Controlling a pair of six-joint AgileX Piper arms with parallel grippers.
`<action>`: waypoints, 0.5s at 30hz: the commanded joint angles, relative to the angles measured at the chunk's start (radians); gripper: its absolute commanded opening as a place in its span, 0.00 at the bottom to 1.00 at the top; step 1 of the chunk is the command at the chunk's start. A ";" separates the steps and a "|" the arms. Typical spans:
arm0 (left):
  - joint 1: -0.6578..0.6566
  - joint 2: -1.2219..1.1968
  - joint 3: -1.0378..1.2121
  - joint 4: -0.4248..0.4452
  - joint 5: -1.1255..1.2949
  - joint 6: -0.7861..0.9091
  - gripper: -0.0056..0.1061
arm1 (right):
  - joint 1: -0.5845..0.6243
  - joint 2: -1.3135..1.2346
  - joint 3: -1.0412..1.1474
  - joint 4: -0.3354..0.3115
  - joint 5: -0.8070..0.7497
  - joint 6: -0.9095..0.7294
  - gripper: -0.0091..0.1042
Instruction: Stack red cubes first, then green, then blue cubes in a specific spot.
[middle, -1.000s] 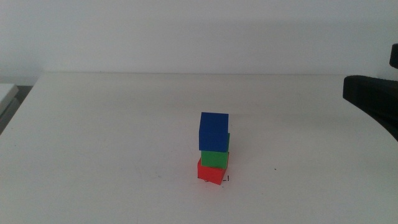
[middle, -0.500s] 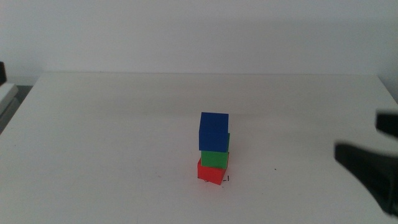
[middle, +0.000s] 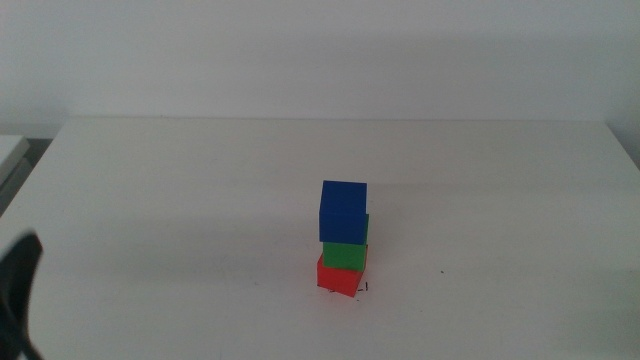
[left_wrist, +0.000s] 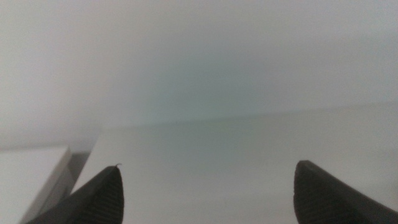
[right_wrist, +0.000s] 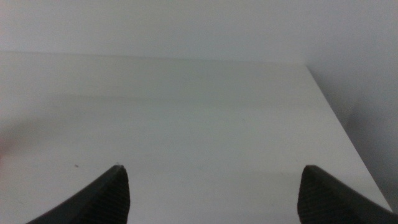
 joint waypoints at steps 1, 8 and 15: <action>0.000 -0.064 0.072 -0.004 -0.030 0.001 0.89 | -0.034 -0.009 0.036 -0.006 -0.054 -0.003 0.82; 0.000 -0.269 0.227 -0.009 -0.030 0.001 0.89 | -0.037 -0.009 0.076 -0.023 -0.165 0.000 0.82; 0.002 -0.275 0.227 -0.008 -0.017 0.001 0.89 | -0.037 -0.009 0.076 -0.023 -0.216 0.000 0.82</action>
